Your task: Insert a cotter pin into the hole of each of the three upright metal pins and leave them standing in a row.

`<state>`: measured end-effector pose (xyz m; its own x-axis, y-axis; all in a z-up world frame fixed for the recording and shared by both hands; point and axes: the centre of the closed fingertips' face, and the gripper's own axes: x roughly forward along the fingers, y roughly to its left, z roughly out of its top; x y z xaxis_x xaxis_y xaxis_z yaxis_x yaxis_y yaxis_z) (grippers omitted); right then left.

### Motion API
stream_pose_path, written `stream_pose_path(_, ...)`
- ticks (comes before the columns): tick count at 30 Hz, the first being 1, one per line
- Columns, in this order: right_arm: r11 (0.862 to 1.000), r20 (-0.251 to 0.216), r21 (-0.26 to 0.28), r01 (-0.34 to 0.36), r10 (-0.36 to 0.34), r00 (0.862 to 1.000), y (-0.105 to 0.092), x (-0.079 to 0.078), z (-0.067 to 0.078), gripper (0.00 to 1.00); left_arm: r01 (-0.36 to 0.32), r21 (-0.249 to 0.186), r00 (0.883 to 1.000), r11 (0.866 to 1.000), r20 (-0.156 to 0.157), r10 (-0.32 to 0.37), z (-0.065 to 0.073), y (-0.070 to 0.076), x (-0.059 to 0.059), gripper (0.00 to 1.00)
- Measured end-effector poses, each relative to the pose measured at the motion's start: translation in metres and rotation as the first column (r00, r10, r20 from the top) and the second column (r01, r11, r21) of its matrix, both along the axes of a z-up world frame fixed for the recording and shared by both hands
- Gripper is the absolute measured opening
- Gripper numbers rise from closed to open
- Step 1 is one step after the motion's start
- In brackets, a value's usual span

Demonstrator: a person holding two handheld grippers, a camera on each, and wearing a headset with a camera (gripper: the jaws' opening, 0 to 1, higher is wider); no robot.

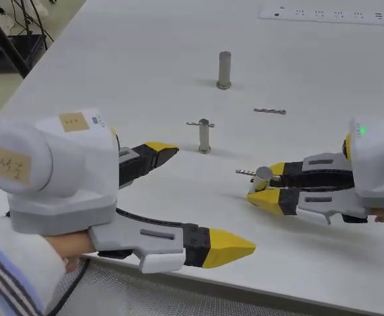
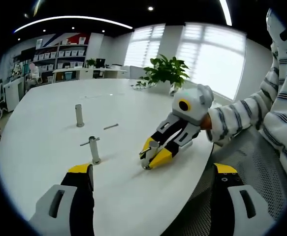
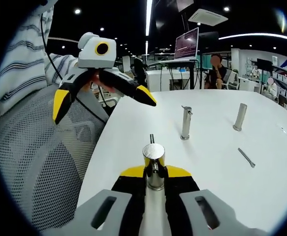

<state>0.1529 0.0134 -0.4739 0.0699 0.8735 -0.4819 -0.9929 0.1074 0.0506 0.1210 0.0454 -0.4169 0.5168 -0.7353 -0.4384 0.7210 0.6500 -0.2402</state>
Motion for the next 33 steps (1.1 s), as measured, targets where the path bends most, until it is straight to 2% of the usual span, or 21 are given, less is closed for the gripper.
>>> stream_pose_path(3, 1.0, 0.018, -0.001, -0.003, 0.003, 1.0, 0.001, 0.001, 0.0, 0.08, -0.004, 0.003, 1.0, 1.0, -0.004, 0.004, -0.001, 0.001, 0.0, 0.99)
stream_pose_path(6, 1.0, 0.007, 0.004, -0.003, 0.003, 1.0, 0.0, 0.004, -0.001, 0.08, -0.004, 0.007, 1.0, 1.0, -0.006, 0.004, -0.002, 0.002, 0.0, 0.99)
stream_pose_path(9, 1.0, 0.023, -0.003, -0.005, 0.005, 1.0, 0.0, 0.008, -0.001, 0.08, -0.001, 0.013, 1.0, 1.0, -0.008, 0.001, -0.003, 0.003, 0.0, 0.99)
stream_pose_path(13, 0.998, 0.023, 0.016, 0.055, -0.056, 0.998, -0.004, 0.023, 0.004, 0.08, -0.006, 0.012, 1.0, 1.0, -0.01, 0.007, -0.003, 0.004, 0.0, 0.99)
stream_pose_path(18, 0.998, 0.059, 0.015, 0.063, -0.064, 0.996, -0.008, 0.041, 0.013, 0.08, -0.012, 0.011, 1.0, 1.0, -0.011, 0.012, -0.003, 0.006, 0.0, 0.99)
stream_pose_path(20, 0.998, 0.06, 0.016, 0.066, -0.067, 0.996, -0.009, 0.047, 0.015, 0.08, -0.018, 0.012, 1.0, 1.0, -0.014, 0.018, -0.004, 0.006, 0.001, 0.99)
stream_pose_path(22, 0.998, 0.073, 0.01, 0.062, -0.062, 0.995, -0.015, 0.06, 0.014, 0.08, -0.019, 0.014, 1.0, 1.0, -0.017, 0.019, -0.005, 0.007, 0.001, 0.99)
stream_pose_path(26, 0.999, 0.075, -0.004, 0.053, -0.053, 0.996, -0.019, 0.066, 0.012, 0.08, -0.019, 0.013, 1.0, 1.0, -0.021, 0.019, -0.005, 0.007, -0.001, 0.99)
stream_pose_path(28, 0.998, 0.065, -0.008, 0.056, -0.056, 0.996, -0.022, 0.075, 0.008, 0.08, -0.024, 0.014, 0.999, 1.0, -0.022, 0.025, -0.006, 0.008, -0.001, 0.99)
stream_pose_path(33, 0.998, 0.053, -0.007, 0.055, -0.054, 0.997, -0.025, 0.077, 0.005, 0.08, -0.026, 0.022, 0.999, 0.999, -0.035, 0.027, -0.009, 0.01, -0.002, 0.99)
